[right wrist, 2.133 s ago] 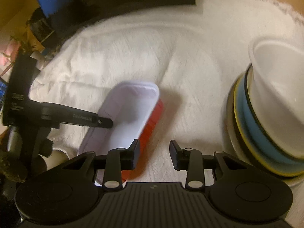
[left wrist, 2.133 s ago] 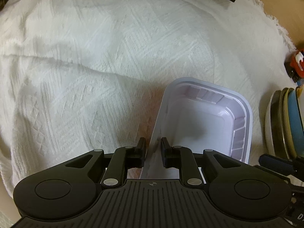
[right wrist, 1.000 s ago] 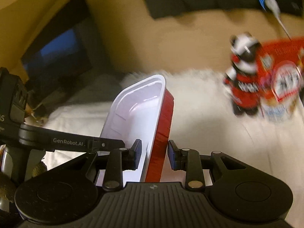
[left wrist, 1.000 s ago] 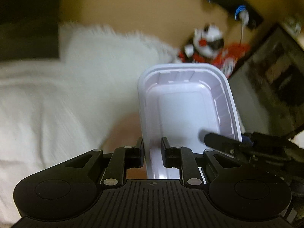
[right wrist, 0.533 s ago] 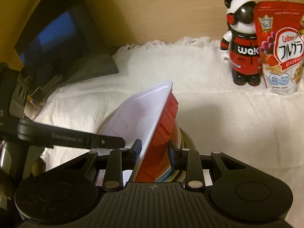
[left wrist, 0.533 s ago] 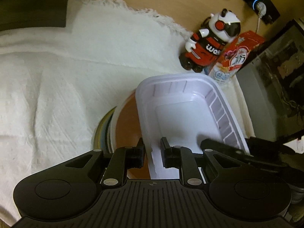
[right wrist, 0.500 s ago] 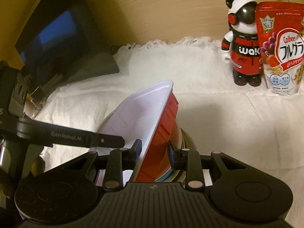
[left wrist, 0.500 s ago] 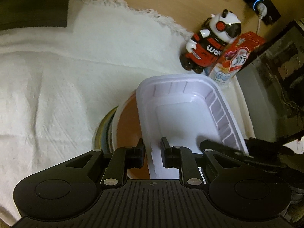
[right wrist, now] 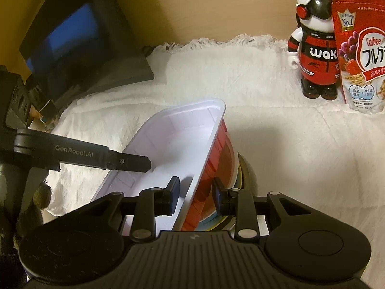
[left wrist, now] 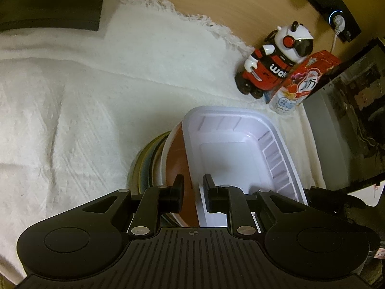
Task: Organize plates and bowls
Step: 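Carry the tray over the bowl stack and lower it onto the white bowl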
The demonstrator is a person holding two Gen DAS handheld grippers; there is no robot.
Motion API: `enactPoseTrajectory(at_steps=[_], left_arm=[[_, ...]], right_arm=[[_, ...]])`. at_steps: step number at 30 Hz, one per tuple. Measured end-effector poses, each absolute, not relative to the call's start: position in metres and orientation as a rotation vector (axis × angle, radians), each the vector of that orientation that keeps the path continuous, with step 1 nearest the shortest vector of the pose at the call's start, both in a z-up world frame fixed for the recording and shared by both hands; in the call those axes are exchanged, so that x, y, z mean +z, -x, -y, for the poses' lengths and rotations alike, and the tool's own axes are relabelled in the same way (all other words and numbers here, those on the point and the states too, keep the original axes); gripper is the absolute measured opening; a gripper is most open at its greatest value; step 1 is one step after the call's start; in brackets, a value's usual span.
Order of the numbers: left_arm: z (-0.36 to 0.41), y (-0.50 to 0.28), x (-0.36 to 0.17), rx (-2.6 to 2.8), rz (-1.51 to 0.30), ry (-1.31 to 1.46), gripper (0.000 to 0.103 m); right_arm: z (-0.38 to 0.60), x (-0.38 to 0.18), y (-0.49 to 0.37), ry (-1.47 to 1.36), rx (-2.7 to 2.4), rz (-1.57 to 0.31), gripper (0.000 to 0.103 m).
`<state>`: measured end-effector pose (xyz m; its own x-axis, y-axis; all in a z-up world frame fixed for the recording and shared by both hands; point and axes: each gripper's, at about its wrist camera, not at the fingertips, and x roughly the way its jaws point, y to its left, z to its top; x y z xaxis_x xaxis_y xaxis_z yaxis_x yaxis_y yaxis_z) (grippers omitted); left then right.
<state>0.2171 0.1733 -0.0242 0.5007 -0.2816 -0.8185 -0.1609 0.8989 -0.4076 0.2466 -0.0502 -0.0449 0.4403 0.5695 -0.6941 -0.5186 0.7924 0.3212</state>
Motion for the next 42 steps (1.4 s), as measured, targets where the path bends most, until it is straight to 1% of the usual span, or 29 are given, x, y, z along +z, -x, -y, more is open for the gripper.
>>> enactPoseTrajectory(at_steps=[25, 29, 33, 36, 42], left_arm=[[-0.186, -0.214, -0.013, -0.064, -1.033, 0.472, 0.019], [-0.184, -0.216, -0.016, -0.073, -1.037, 0.470, 0.020], [-0.178, -0.219, -0.022, -0.091, -1.053, 0.465, 0.018], [-0.175, -0.218, -0.018, -0.079, -1.041, 0.446, 0.018], [-0.172, -0.216, 0.005, -0.093, -0.949, 0.412, 0.018]], right_arm=[[0.050, -0.040, -0.247, -0.009, 0.658, -0.878, 0.029], [0.047, -0.042, -0.249, -0.002, 0.660, -0.880, 0.029], [0.040, -0.042, -0.255, -0.011, 0.678, -0.887, 0.029], [0.036, -0.038, -0.253, 0.006, 0.668, -0.861, 0.029], [0.040, -0.016, -0.247, 0.035, 0.673, -0.742, 0.029]])
